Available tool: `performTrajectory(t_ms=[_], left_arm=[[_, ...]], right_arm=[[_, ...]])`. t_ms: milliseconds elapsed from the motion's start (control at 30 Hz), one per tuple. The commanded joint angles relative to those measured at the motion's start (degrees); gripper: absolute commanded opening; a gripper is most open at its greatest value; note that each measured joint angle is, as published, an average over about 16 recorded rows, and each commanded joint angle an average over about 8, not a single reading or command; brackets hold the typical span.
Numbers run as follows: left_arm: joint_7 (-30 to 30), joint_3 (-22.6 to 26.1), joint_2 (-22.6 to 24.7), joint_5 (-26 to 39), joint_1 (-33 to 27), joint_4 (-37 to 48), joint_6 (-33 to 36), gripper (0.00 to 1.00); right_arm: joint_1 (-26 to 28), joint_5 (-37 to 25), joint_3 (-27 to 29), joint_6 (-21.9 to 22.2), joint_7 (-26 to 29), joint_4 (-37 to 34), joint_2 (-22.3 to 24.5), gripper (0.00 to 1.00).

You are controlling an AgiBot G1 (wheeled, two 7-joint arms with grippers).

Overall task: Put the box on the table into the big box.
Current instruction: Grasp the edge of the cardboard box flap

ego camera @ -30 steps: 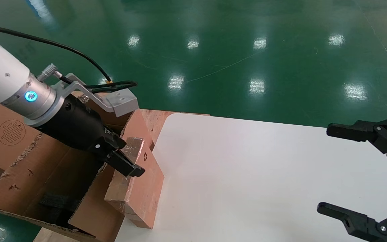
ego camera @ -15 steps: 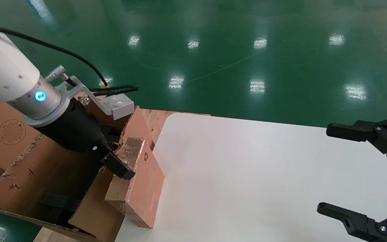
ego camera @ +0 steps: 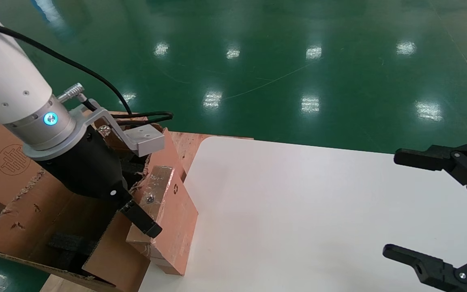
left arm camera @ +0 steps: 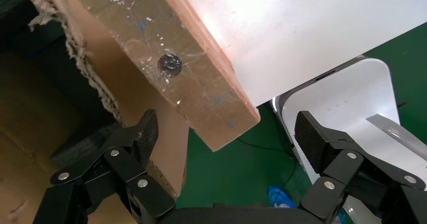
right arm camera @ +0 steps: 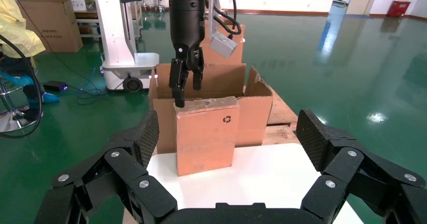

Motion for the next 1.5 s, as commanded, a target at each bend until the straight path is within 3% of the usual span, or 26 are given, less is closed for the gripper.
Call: performTrajectory(t_ms=[33, 767, 1033, 1500], left_arm=[[-0.73, 1.55, 0.77, -0.35, -0.74, -0.01, -0.16, 1.00], [-2.60, 4.84, 2.36, -1.16, -2.32, 1.87, -0.52, 1.00], [0.67, 7.83, -1.16, 1.55, 1.26, 3.14, -4.23, 1.00], [2.36, 6.72, -3.01, 1.21, 2.02, 4.22, -8.30, 1.00]], right_arm=[[0.00, 0.01, -0.01, 0.00, 0.00, 0.00, 0.00, 1.00], [0.01, 0.03, -0.04, 0.02, -0.03, -0.04, 0.01, 1.00], [0.03, 0.04, -0.07, 0.01, -0.05, -0.07, 0.02, 1.00], [0.05, 0.08, -0.12, 0.03, -0.08, -0.07, 0.03, 1.00]])
